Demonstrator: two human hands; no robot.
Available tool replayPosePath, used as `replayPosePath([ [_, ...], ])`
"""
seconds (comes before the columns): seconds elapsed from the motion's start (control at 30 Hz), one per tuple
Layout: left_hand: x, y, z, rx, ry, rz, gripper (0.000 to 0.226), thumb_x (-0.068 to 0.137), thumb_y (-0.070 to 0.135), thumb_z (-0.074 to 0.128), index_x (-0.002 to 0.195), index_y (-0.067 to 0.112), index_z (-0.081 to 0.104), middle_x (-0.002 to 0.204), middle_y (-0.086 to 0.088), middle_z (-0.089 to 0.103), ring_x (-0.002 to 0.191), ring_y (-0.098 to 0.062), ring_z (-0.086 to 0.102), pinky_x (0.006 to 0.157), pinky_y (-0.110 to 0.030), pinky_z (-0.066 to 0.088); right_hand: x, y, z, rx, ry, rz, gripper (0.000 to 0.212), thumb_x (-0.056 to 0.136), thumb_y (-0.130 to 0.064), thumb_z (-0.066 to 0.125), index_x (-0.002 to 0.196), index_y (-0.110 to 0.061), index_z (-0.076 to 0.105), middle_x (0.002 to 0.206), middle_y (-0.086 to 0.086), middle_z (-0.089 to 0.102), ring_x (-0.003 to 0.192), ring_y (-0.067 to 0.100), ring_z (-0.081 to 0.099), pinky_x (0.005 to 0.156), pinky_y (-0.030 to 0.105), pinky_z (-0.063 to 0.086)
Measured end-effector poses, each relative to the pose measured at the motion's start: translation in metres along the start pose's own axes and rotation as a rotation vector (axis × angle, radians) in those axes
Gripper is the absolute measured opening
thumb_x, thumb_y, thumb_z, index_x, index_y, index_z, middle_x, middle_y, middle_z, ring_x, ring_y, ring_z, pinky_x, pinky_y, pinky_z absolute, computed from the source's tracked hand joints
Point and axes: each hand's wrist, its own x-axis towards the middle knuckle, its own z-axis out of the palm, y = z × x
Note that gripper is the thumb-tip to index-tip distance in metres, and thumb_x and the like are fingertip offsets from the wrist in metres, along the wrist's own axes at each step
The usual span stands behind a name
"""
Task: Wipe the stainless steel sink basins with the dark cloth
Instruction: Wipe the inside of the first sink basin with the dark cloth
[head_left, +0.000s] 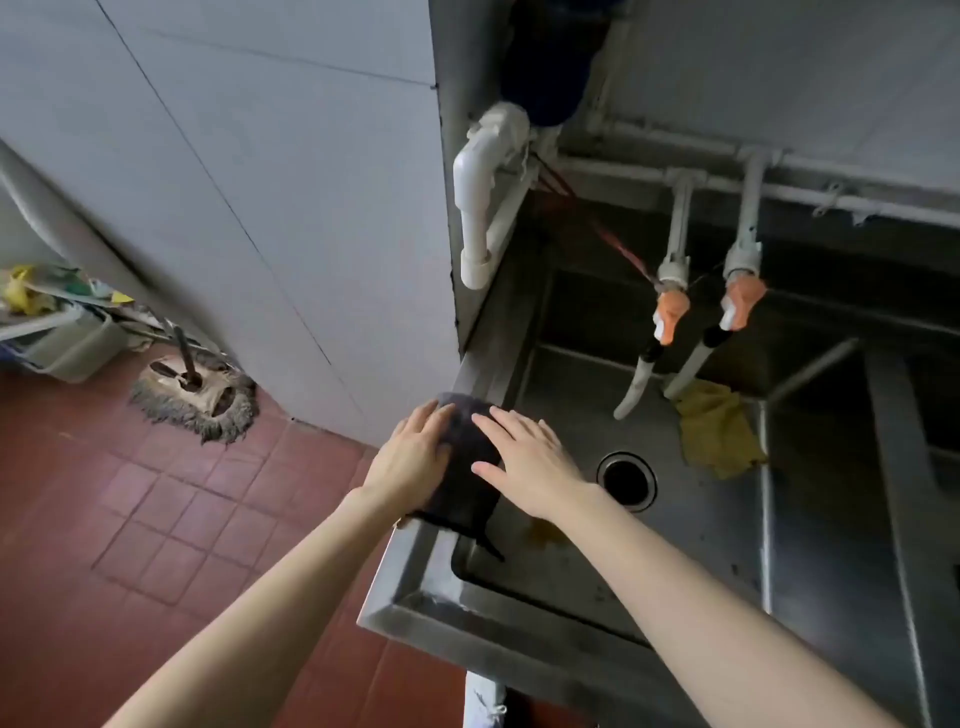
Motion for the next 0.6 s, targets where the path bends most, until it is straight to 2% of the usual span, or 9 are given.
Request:
replayPosePath([
  [0.17, 0.035, -0.004, 0.001, 0.023, -0.013, 0.002, 0.057, 0.094, 0.009, 0.037, 0.148, 0.021, 0.025, 0.156, -0.004, 0.025, 0.138, -0.030, 0.030, 0.114, -0.038, 0.029, 0.034, 0.008, 0.009, -0.015, 0.007, 0.040, 0.064, 0.097, -0.043, 0.045, 0.152, -0.028, 0.015, 0.160, 0.000, 0.009, 0.146, 0.022, 0.009, 0.119, 0.044, 0.009],
  [0.23, 0.042, -0.006, 0.004, 0.050, -0.014, 0.027, 0.054, 0.094, 0.010, 0.040, 0.147, 0.019, 0.030, 0.150, -0.006, 0.034, 0.132, -0.031, 0.037, 0.109, -0.038, 0.035, 0.043, 0.011, 0.013, -0.009, 0.010, 0.038, 0.063, 0.097, -0.040, 0.047, 0.151, -0.026, 0.019, 0.159, 0.002, 0.015, 0.145, 0.023, 0.013, 0.118, 0.045, 0.011],
  [0.3, 0.048, -0.007, 0.003, 0.092, -0.002, 0.049, 0.051, 0.093, 0.014, 0.047, 0.143, 0.018, 0.037, 0.136, -0.009, 0.044, 0.121, -0.032, 0.044, 0.100, -0.041, 0.042, 0.048, 0.015, 0.017, 0.000, 0.029, 0.034, 0.059, 0.096, -0.037, 0.050, 0.148, -0.025, 0.026, 0.153, 0.003, 0.028, 0.141, 0.023, 0.023, 0.117, 0.044, 0.017],
  [0.37, 0.052, -0.006, 0.000, 0.170, 0.042, 0.057, 0.044, 0.091, 0.022, 0.056, 0.135, 0.017, 0.047, 0.121, -0.010, 0.050, 0.109, -0.032, 0.047, 0.093, -0.042, 0.045, 0.050, 0.016, 0.019, 0.036, 0.073, 0.029, 0.053, 0.093, -0.033, 0.055, 0.142, -0.024, 0.034, 0.143, 0.002, 0.039, 0.133, 0.025, 0.034, 0.113, 0.043, 0.023],
  [0.47, 0.053, -0.003, -0.005, 0.296, 0.100, 0.078, 0.029, 0.087, 0.032, 0.063, 0.111, 0.014, 0.062, 0.106, -0.007, 0.054, 0.099, -0.029, 0.046, 0.087, -0.039, 0.044, 0.053, 0.018, 0.019, 0.125, 0.115, 0.021, 0.050, 0.090, -0.026, 0.062, 0.134, -0.023, 0.038, 0.137, 0.002, 0.046, 0.125, 0.028, 0.042, 0.106, 0.041, 0.032],
  [0.53, 0.050, -0.001, -0.006, 0.336, 0.110, 0.126, 0.026, 0.085, 0.033, 0.065, 0.102, 0.013, 0.064, 0.103, -0.006, 0.056, 0.097, -0.029, 0.048, 0.088, -0.038, 0.041, 0.052, 0.020, 0.018, 0.267, 0.110, 0.064, 0.054, 0.088, -0.024, 0.065, 0.135, -0.020, 0.039, 0.136, 0.005, 0.048, 0.123, 0.029, 0.042, 0.099, 0.039, 0.037],
  [0.6, 0.044, 0.002, -0.005, 0.310, 0.132, 0.201, 0.022, 0.085, 0.031, 0.066, 0.097, 0.013, 0.062, 0.100, -0.005, 0.058, 0.095, -0.028, 0.052, 0.094, -0.039, 0.040, 0.047, 0.023, 0.019, 0.394, 0.091, 0.077, 0.045, 0.087, -0.023, 0.066, 0.129, -0.014, 0.051, 0.122, 0.010, 0.052, 0.117, 0.030, 0.045, 0.095, 0.035, 0.039],
])
